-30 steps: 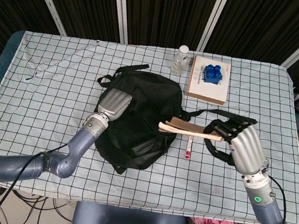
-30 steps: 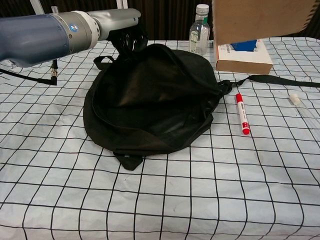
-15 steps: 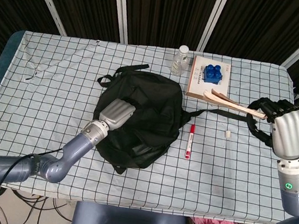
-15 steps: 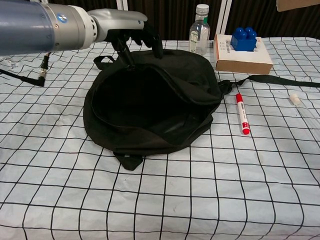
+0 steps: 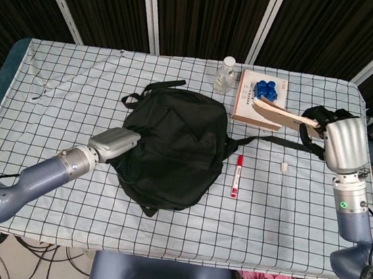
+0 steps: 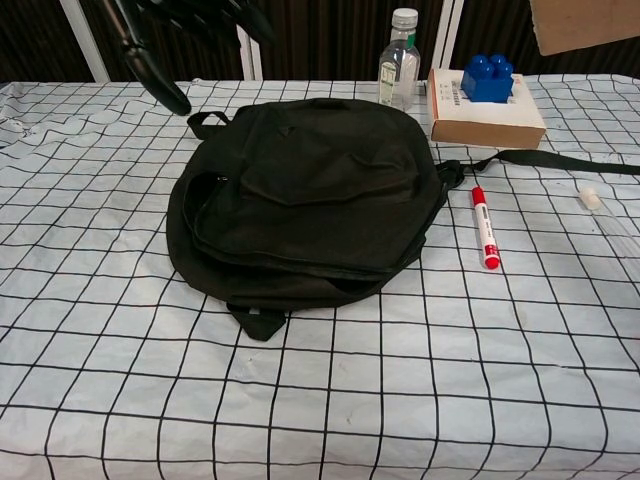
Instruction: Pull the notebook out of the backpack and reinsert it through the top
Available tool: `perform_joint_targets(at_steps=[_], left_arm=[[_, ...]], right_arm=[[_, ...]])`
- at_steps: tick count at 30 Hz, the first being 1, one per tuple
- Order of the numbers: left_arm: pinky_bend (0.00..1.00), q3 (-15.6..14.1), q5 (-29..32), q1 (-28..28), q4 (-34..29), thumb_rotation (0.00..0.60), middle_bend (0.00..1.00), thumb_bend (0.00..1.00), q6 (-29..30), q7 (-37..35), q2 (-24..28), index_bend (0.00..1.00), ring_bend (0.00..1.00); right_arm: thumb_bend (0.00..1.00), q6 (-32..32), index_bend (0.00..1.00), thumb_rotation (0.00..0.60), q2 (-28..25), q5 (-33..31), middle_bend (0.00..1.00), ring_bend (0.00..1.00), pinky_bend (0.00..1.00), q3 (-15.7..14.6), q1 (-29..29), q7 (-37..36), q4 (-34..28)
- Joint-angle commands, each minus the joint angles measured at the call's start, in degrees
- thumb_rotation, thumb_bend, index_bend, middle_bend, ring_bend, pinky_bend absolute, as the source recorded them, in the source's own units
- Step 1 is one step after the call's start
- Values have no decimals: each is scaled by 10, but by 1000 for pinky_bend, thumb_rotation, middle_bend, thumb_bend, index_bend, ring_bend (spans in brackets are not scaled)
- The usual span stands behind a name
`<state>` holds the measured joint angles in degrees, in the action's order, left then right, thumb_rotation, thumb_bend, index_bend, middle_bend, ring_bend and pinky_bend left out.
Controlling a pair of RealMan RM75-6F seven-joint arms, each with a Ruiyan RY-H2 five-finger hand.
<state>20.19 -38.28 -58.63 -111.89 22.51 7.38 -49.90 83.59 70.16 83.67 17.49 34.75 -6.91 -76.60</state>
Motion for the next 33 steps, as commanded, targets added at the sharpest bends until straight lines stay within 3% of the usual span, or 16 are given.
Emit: perform_joint_targets(at_steps=[1, 7, 14, 20, 24, 27, 29, 31, 33], left_arm=[[0, 18, -112, 77, -31, 600, 52, 105, 132, 0, 12, 144, 0], [0, 3, -218, 144, -17, 600, 97, 107, 268, -24, -28, 181, 0], [0, 5, -240, 150, 28, 600, 102, 107, 287, -80, -60, 199, 0], [0, 9, -235, 137, 57, 600, 102, 107, 300, -86, -94, 201, 0], [0, 9, -225, 128, 71, 600, 102, 107, 302, -86, -111, 203, 0], [0, 9, -217, 124, 79, 600, 103, 107, 306, -85, -121, 204, 0], [0, 10, -213, 124, 83, 600, 103, 107, 309, -87, -124, 204, 0], [0, 11, -211, 123, 86, 600, 103, 107, 311, -88, -126, 204, 0], [0, 11, -207, 123, 91, 600, 102, 107, 312, -89, -128, 203, 0]], right_arm=[[541, -14, 838, 600, 26, 16, 696, 741, 654, -7, 20, 36, -1], [541, -42, 838, 600, 90, 42, 696, 741, 654, -15, 66, 110, 7], [541, -68, 838, 600, 178, 83, 695, 740, 653, -29, 120, 181, 42], [541, -92, 838, 600, 239, 71, 695, 739, 653, -12, 158, 205, 78], [526, -102, 823, 600, 270, 73, 673, 725, 643, -23, 169, 224, 105], [419, -121, 675, 600, 277, 71, 555, 669, 589, -45, 163, 234, 99], [286, -138, 353, 600, 270, 58, 353, 592, 517, -58, 153, 234, 68], [229, -158, 89, 600, 258, 43, 161, 478, 447, -67, 144, 242, 37], [201, -200, 1, 600, 226, 10, 40, 356, 376, -82, 132, 254, -26]])
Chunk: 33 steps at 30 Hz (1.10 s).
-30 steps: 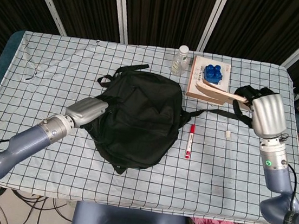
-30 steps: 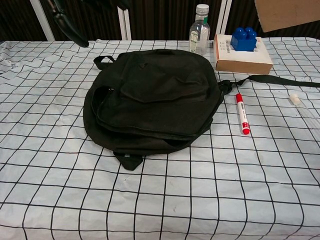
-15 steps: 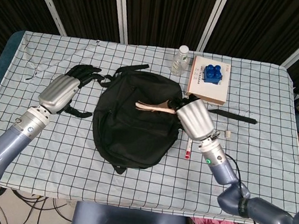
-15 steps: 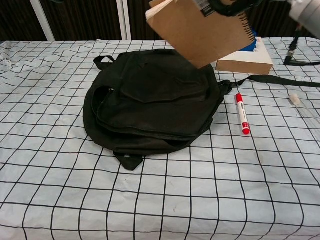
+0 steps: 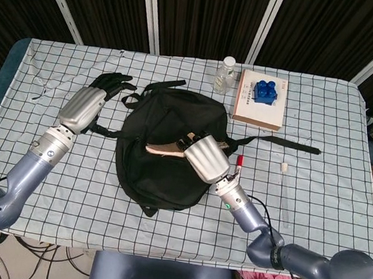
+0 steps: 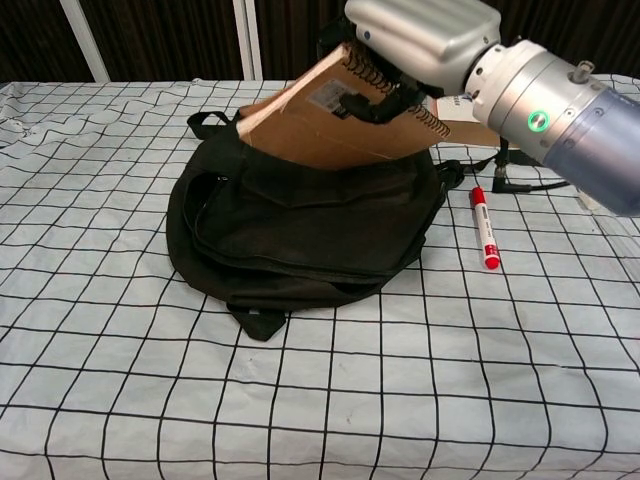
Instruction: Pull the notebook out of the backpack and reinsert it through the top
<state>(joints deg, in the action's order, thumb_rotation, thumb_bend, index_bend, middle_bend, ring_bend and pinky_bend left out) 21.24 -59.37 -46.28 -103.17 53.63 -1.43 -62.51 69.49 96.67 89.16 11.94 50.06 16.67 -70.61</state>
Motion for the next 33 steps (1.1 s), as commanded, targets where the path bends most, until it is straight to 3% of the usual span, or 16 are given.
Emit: perform_joint_targets(at_steps=[1, 5, 9, 13, 17, 20, 23, 29, 33], left_arm=[[0, -1, 5, -2, 6, 600, 102, 107, -1, 1, -3, 203, 0], [0, -8, 3, -5, 7, 600, 97, 107, -7, 5, -4, 199, 0], [0, -18, -2, -4, -2, 600, 91, 107, -21, 8, 5, 195, 0], [0, -41, -11, -3, -17, 600, 87, 107, -19, 64, 28, 192, 0], [0, -66, -26, 16, -50, 600, 88, 109, 31, 142, 50, 190, 0], [0, -96, -49, 58, -82, 600, 89, 117, 102, 204, 68, 190, 0], [0, -133, -93, 116, -95, 600, 89, 119, 176, 221, 70, 190, 0], [0, -229, -215, 239, -52, 600, 88, 118, 290, 176, 61, 190, 0], [0, -266, -249, 296, -19, 600, 84, 118, 332, 136, 54, 190, 0]], right_arm=[[190, -81, 0, 600, -64, -64, 9, 300, 344, -32, -26, 25, -124], [174, -126, 0, 600, -170, -122, 0, 211, 257, -45, -48, 55, -243], [175, -118, 0, 600, -279, -137, 0, 210, 226, -59, -79, 61, -290], [175, -64, 0, 600, -374, -183, 0, 210, 225, -63, -143, 44, -249], [174, -23, 0, 600, -419, -210, 0, 212, 212, -71, -202, -8, -195], [180, 26, 0, 600, -438, -210, 0, 212, 212, -81, -258, -59, -168], [190, 87, 0, 600, -439, -199, 0, 204, 207, -97, -318, -92, -147], [190, 208, 0, 600, -406, -154, 0, 197, 203, -130, -422, -132, -143], [191, 266, 0, 600, -372, -114, 0, 192, 195, -146, -466, -143, -142]])
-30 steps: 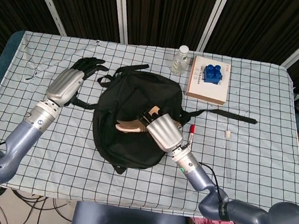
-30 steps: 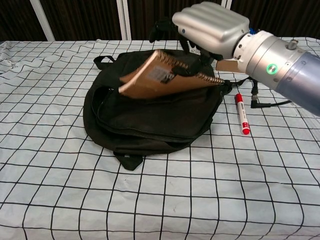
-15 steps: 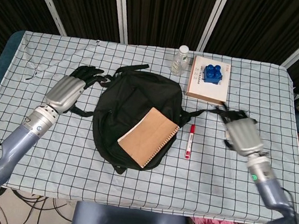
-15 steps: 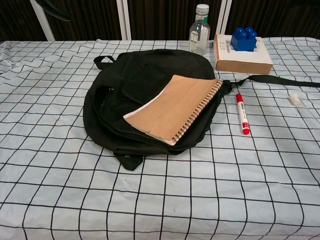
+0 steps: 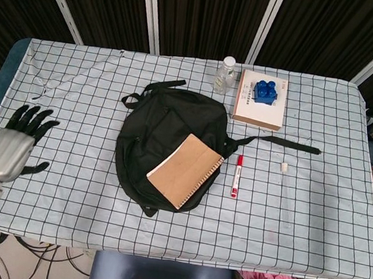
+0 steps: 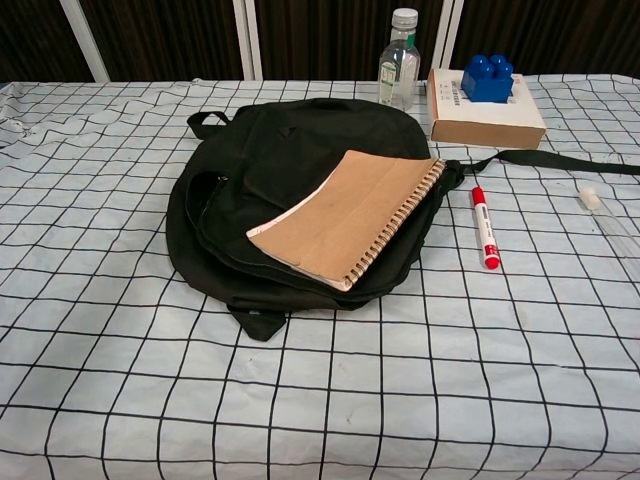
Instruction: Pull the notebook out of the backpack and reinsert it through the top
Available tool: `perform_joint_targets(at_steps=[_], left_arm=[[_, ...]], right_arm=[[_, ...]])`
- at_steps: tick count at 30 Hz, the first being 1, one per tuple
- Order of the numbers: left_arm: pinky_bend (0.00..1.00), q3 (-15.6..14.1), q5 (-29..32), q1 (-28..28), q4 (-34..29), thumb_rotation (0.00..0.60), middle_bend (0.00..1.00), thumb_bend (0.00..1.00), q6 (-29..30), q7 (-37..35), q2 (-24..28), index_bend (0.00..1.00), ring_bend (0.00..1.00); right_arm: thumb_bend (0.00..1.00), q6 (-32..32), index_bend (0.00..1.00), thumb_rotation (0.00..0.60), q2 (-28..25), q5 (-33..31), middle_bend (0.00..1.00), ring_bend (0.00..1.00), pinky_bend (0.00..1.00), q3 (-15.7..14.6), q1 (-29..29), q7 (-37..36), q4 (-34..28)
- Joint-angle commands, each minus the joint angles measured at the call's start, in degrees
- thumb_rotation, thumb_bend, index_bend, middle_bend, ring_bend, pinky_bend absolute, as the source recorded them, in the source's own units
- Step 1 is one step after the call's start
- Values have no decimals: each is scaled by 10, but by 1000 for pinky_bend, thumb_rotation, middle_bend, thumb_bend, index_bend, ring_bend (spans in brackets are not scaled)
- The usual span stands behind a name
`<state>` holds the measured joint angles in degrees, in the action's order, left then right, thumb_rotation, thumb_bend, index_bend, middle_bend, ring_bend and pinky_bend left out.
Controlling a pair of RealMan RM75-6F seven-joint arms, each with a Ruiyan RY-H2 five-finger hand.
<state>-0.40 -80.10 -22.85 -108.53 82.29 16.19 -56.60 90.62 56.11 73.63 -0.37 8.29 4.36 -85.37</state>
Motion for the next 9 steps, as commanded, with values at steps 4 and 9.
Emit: perform_joint_targets(at_steps=[4, 9], left_arm=[[0, -72, -59, 101, 63, 600, 84, 118, 69, -70, -19, 190, 0], [0, -84, -72, 135, 94, 600, 73, 118, 85, -109, -35, 190, 0]], right_arm=[[197, 90, 0, 600, 65, 80, 0, 178, 186, -38, -73, 16, 10], [215, 100, 0, 600, 95, 109, 0, 171, 186, -37, -83, 14, 32]])
